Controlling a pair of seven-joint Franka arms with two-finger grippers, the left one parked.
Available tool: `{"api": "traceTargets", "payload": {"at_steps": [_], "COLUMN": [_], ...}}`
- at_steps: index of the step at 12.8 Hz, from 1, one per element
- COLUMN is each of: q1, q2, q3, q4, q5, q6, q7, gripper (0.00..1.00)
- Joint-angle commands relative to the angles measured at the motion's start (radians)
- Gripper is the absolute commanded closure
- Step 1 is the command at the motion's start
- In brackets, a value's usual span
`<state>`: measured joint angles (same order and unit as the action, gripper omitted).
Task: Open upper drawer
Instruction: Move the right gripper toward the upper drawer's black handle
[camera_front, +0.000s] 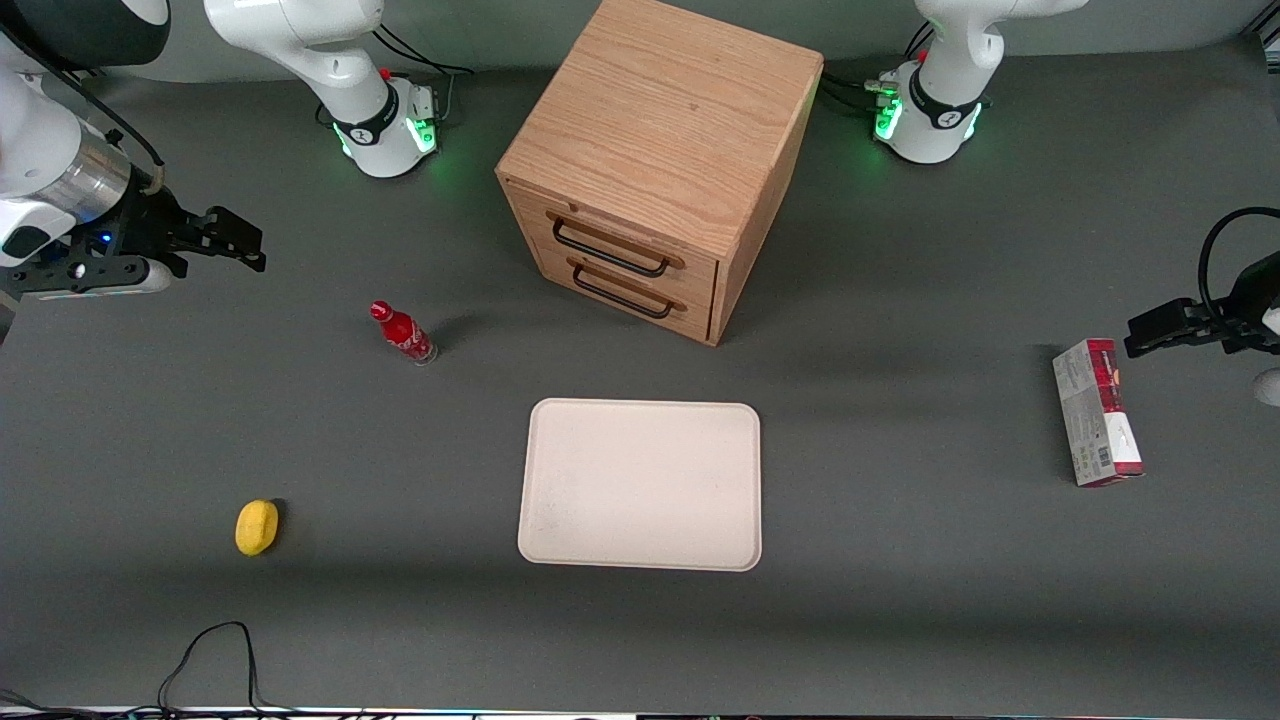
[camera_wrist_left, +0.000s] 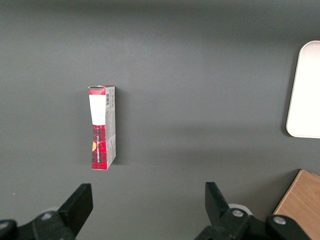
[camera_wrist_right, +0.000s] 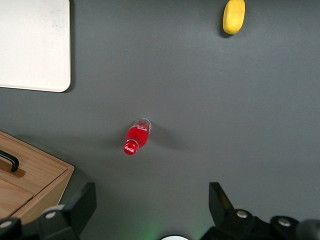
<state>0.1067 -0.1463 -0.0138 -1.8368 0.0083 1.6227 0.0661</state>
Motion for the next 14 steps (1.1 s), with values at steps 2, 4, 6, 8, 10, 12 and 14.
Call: {"api": "traceTargets", "payload": {"at_steps": [2, 4, 6, 8, 10, 12, 14], "q1": [0.001, 0.001, -0.002, 0.001, 0.019, 0.021, 0.027], "q2": [0.013, 0.069, 0.155, 0.264, 0.319, 0.384, 0.411], "q3": [0.002, 0.014, 0.076, 0.133, 0.236, 0.348, 0.478], "q4": [0.021, 0.069, 0.141, 0.246, 0.330, 0.386, 0.395], "q5": [0.013, 0.022, 0.065, 0.175, 0.170, 0.167, 0.115], "q6": [-0.024, -0.021, -0.008, -0.004, -0.004, -0.007, -0.004], "q7": [-0.003, 0.000, 0.011, 0.015, 0.014, -0.002, -0.067], "gripper": [0.00, 0.00, 0.00, 0.00, 0.00, 0.00, 0.00]}}
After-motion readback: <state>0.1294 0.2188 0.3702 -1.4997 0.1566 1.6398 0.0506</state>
